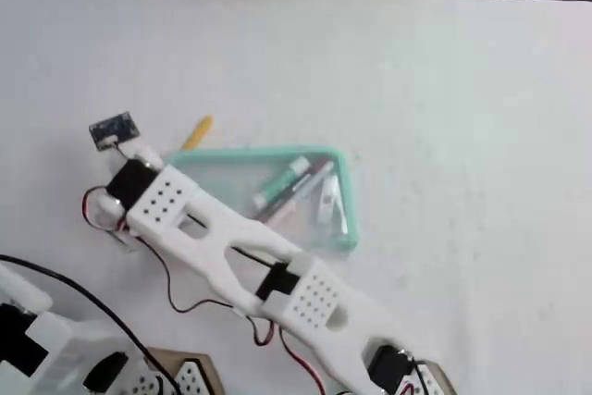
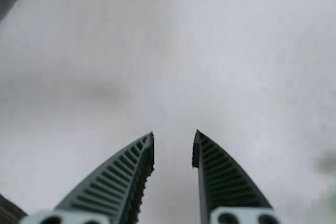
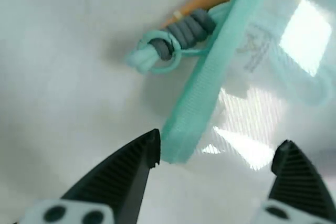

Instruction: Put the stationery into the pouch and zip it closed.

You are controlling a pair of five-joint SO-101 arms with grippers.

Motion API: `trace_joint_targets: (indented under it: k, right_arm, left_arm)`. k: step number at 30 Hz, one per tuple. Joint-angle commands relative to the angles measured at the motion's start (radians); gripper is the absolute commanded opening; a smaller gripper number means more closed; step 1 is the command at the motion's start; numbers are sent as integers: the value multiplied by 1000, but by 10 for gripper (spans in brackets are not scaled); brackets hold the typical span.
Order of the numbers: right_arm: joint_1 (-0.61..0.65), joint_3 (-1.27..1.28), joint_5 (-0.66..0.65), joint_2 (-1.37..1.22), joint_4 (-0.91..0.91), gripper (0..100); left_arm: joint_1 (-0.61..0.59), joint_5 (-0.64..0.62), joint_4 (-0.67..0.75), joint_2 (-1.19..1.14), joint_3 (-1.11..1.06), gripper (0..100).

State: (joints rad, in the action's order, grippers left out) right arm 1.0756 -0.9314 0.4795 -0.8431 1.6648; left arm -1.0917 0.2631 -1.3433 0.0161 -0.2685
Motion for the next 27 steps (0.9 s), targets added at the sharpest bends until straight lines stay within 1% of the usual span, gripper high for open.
trace_joint_targets:
  k: [1, 6, 14, 16, 19, 22, 27]
  right_arm:
    - [-13, -43, -17, -15, -64, 335]
    - [-18, -60, -83, -87, -87, 334]
    - [-102, -157, -83, -147, -84, 322]
    - [-105, -181, -81, -151, -77, 286]
    - [-56, -244, -78, -148, -53, 241]
    - [-42, -269, -80, -166, -61, 241]
    - [-96, -276, -81, -245, -87, 241]
  left_arm:
    - [67, -12, 12, 7, -14, 142]
    - [84, -12, 12, 7, -21, 141]
    - [168, -9, 12, 5, -25, 140]
    - [185, -11, 12, 4, -26, 140]
    - [202, -12, 12, 4, -26, 140]
    - [203, -9, 12, 4, -26, 140]
    - [217, -8, 18, 2, -26, 140]
